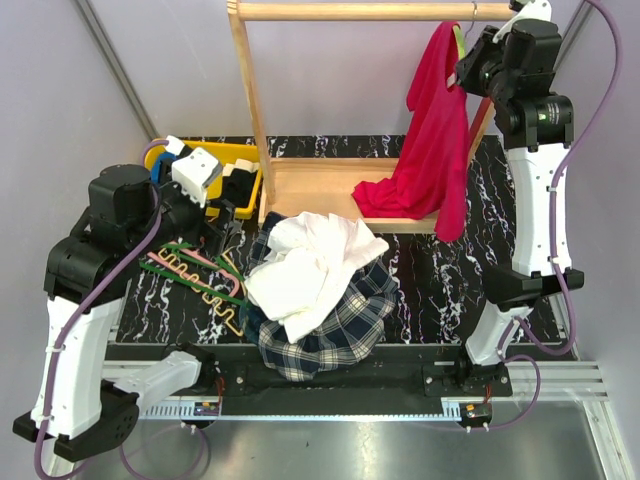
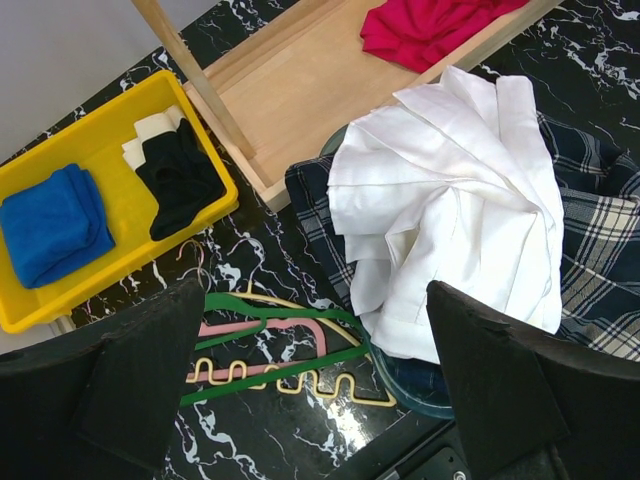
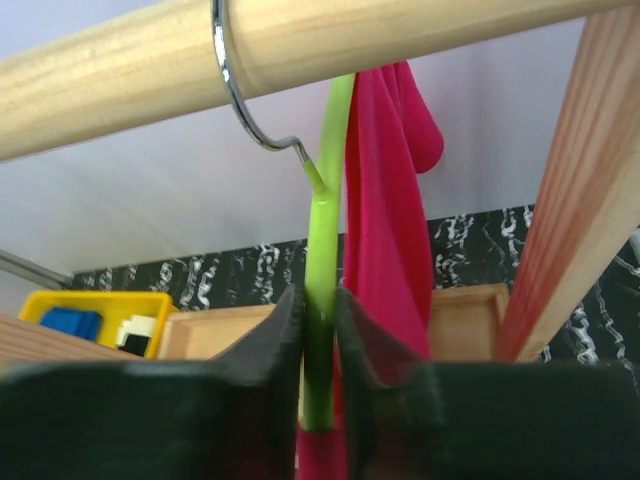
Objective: Remove the skirt from the hanger
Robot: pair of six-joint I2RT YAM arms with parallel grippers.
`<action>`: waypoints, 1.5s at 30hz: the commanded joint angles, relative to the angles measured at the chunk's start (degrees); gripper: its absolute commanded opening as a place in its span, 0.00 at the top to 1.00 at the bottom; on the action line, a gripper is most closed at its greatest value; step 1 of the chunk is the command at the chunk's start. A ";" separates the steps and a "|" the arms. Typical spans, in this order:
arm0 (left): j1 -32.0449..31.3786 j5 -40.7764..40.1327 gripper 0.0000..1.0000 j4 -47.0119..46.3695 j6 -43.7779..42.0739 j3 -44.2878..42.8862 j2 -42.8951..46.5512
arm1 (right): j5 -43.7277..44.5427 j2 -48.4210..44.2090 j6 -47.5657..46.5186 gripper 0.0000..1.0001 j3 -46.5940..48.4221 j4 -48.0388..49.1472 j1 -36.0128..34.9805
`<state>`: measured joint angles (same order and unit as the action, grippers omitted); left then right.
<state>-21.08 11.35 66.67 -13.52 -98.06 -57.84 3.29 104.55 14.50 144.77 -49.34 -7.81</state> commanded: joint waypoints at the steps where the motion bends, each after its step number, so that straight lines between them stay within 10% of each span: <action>1: 0.43 1.04 0.01 -3.04 0.16 0.24 0.45 | -1.88 0.13 0.44 0.99 1.75 1.88 0.08; 26: 0.78 2.27 0.01 -6.38 2.00 2.26 -0.16 | -9.52 -13.66 -3.43 1.00 -2.91 14.55 -0.53; 37: 0.87 6.04 0.01 -7.17 4.64 -4.49 -3.50 | -30.35 -35.55 2.62 1.00 -25.23 1.02 -4.32; 45: 0.08 28.26 0.01 -7.17 11.66 -12.94 -10.44 | -40.20 -46.71 16.41 1.00 -42.80 10.83 -4.49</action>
<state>-20.38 24.45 62.70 -6.63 -107.20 -65.54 -29.91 59.42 21.89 107.85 -48.58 -12.01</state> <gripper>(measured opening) 0.984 0.047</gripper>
